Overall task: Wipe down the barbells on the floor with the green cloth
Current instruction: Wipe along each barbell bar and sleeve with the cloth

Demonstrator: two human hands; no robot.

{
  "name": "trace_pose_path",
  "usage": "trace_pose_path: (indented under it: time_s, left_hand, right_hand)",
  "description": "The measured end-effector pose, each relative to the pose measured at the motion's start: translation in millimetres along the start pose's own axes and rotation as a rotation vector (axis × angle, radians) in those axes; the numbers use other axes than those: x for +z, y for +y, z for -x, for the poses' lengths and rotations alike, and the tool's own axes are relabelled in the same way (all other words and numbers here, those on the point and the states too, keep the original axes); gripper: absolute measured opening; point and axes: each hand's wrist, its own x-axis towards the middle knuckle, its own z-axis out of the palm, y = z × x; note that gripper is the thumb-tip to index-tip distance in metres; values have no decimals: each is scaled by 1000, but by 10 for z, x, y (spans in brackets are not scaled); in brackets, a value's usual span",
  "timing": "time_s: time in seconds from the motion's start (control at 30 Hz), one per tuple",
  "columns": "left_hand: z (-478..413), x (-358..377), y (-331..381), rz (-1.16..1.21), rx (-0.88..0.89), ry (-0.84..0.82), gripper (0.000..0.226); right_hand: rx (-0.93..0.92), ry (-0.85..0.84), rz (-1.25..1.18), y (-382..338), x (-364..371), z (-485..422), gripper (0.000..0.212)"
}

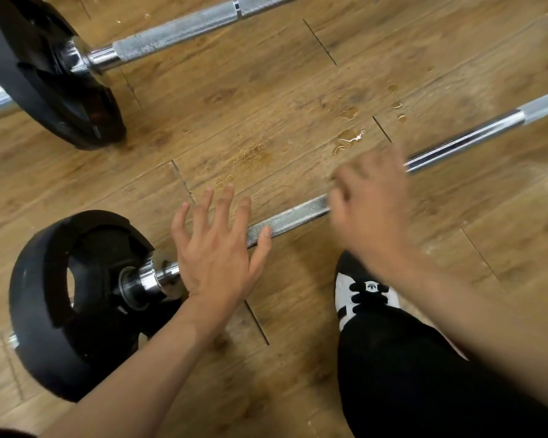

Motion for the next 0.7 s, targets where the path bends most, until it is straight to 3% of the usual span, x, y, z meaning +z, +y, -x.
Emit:
trace_pose_path:
  time_s: [0.1, 0.23, 0.3, 0.37, 0.43, 0.5, 0.63, 0.7]
  left_hand:
    - [-8, 9, -13, -2, 14, 4, 65]
    - [-42, 18, -50, 6, 9, -14, 68]
    - [-84, 12, -54, 17, -12, -38, 69]
    - [-130, 12, -67, 20, -28, -53, 66]
    - [-186, 14, -93, 27, -28, -61, 64]
    - [-256, 3, -125, 40, -18, -70, 63]
    - [-402, 4, -204, 50, 16, -94, 62]
    - [-463, 12, -245, 61, 25, -98, 62]
  right_hand:
    - [-227, -90, -94, -341, 75, 154, 26]
    - [-497, -78, 53, 320, -37, -83, 31]
    - [-368, -14, 55, 723, -79, -207, 31]
    - [-103, 64, 96, 980, -108, -275, 34]
    - [108, 115, 96, 951, -111, -290, 32]
    - [136, 119, 65, 578, -14, -257, 32]
    - [-160, 18, -105, -371, 275, -14, 32]
    - [-351, -10, -107, -351, 285, -53, 32]
